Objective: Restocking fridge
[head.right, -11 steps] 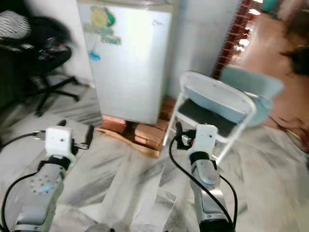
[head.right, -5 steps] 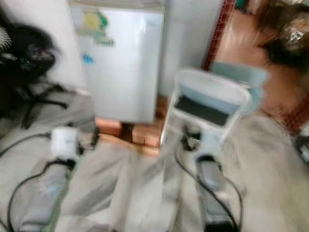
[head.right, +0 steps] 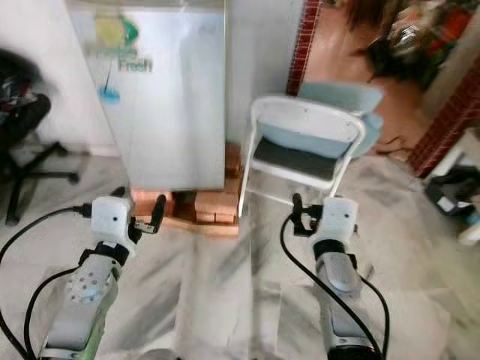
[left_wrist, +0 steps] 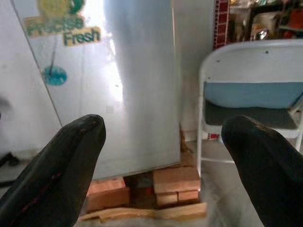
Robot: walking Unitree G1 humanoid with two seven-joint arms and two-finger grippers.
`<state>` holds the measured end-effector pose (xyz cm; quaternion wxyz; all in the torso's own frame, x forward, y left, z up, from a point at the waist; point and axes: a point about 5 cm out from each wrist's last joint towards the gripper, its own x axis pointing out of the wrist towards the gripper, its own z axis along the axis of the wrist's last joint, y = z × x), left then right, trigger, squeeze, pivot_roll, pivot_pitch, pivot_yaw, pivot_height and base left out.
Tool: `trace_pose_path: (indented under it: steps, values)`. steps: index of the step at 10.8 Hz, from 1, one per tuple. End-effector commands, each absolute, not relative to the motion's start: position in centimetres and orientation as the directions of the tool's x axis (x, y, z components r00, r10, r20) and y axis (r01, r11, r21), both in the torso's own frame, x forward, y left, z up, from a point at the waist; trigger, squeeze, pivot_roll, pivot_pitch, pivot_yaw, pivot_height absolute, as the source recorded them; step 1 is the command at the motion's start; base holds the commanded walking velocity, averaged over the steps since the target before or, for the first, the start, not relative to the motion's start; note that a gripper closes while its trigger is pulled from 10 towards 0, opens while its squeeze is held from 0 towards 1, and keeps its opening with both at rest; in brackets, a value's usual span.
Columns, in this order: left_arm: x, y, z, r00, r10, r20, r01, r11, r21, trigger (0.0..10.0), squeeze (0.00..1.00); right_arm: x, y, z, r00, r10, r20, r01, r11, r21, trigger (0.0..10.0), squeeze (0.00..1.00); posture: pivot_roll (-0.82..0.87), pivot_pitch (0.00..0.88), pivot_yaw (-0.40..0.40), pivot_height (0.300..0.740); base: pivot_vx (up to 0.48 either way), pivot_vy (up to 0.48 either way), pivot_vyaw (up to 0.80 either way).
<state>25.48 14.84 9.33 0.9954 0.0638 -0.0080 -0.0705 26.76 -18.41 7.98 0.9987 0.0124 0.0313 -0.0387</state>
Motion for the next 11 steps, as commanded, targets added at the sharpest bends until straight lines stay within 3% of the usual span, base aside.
trace_pose_path:
  steps: [1,4,11]
  values:
    - [25.5,15.8,9.4,0.993,-0.116,0.006,0.114,0.983,0.145,10.0,0.0,27.1,-17.5,8.5,0.998,-0.05,-0.044,0.052,0.998,0.035,10.0,0.0,0.11,0.04,-0.022,0.74,0.0,0.48,-0.56]
    - [24.2,15.9,8.4,0.994,-0.106,-0.035,0.11,0.983,0.145,10.0,0.0,26.4,-17.9,7.7,0.995,-0.06,-0.074,0.064,0.997,0.046,10.0,0.0,0.12,0.01,-0.041,0.74,0.0,0.48,-0.38]
    - [24.0,16.3,8.4,0.997,-0.071,-0.018,0.073,0.983,0.169,10.0,0.0,26.9,-18.2,7.5,0.995,-0.059,-0.082,0.062,0.997,0.044,10.0,0.0,0.13,0.006,-0.055,0.74,0.0,0.0,0.0]
